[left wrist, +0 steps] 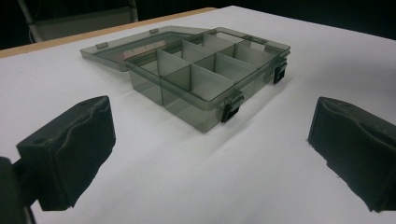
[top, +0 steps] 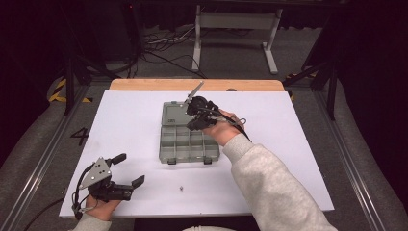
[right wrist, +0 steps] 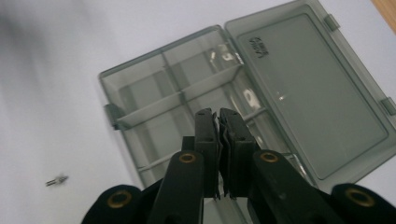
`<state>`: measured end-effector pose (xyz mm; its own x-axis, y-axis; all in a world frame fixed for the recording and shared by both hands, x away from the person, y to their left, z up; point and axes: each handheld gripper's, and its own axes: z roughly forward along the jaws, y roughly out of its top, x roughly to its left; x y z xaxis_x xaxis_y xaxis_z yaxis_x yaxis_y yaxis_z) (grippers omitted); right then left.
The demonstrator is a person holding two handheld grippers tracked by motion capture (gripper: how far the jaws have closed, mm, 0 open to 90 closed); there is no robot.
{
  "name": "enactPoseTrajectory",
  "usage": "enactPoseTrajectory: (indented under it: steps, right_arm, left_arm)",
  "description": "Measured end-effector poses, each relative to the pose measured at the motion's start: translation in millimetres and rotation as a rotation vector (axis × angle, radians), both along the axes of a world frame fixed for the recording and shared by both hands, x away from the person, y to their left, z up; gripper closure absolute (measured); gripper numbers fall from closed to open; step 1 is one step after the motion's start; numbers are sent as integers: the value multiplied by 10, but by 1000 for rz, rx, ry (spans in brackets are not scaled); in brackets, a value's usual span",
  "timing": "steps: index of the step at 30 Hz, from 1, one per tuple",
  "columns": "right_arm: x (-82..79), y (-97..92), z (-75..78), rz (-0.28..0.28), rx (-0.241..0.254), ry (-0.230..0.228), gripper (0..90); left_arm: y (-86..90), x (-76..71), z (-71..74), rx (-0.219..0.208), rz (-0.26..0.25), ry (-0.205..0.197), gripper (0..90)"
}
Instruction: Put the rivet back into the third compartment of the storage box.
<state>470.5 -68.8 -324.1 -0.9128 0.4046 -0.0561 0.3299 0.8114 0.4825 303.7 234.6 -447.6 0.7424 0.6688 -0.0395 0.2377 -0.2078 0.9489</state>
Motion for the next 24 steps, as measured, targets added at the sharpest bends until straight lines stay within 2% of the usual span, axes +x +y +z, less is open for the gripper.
enactPoseTrajectory:
  steps: [5, 9, 18, 24]
  right_arm:
    - [178, -49, -126, -56, -15, 7, 867]
    - [268, -69, -235, -78, -17, 17, 867]
    - [385, -93, -550, -107, -29, 61, 866]
    - [412, -115, -672, -112, -42, 83, 858]
  left_arm:
    - [0, 3, -1, 2, -2, 0, 14]
    - [4, 3, -2, 0, -2, 0, 14]
    - [2, 2, -3, -3, 0, 3, 14]
    - [2, 3, -3, -1, -2, 3, 14]
